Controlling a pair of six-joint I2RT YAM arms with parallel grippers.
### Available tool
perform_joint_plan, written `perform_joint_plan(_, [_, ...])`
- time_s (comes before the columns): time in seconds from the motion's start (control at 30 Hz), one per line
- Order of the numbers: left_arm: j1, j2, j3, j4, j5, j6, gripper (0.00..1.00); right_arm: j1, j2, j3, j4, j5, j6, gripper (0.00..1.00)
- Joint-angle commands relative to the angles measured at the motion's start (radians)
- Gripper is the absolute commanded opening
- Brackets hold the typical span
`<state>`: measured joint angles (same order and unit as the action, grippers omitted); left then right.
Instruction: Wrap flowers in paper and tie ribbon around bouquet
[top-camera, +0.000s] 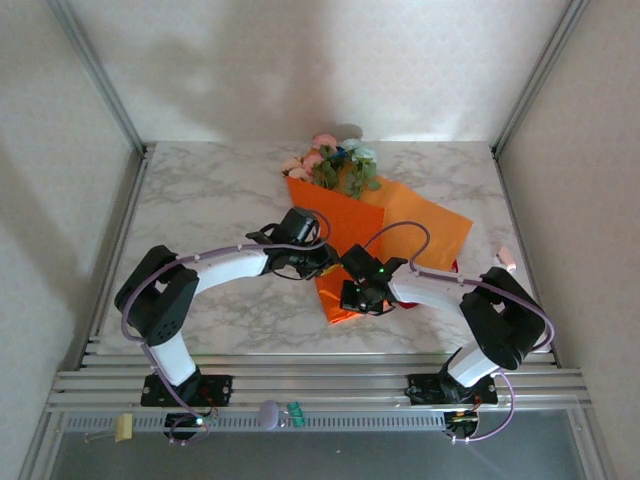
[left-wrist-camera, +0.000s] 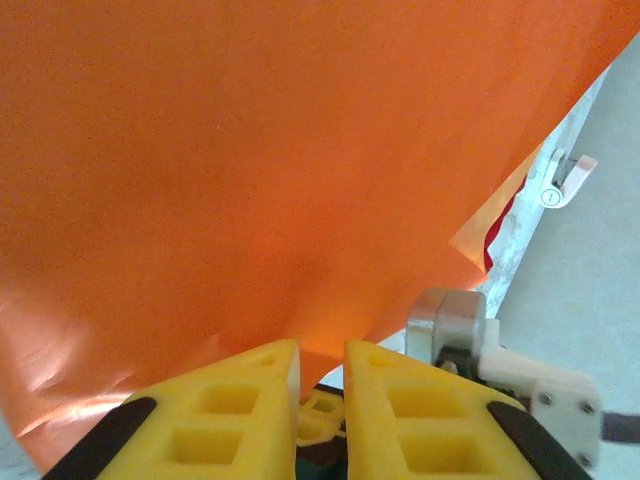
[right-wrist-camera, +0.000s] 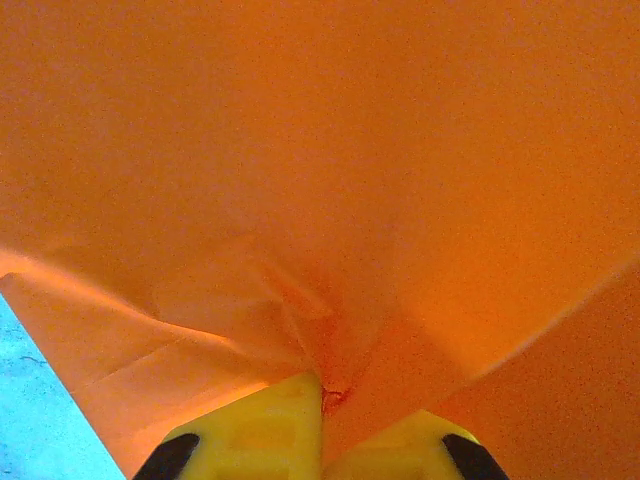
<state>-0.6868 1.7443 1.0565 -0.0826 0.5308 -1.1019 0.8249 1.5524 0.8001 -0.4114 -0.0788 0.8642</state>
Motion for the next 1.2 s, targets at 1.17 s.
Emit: perform_joint_plan(1.17, [-0.146, -0.143, -0.268, -0.019, 0.021, 0.039, 0.34, -0.073, 0.014, -0.089, 0.042, -0.127, -0.003, 0.0])
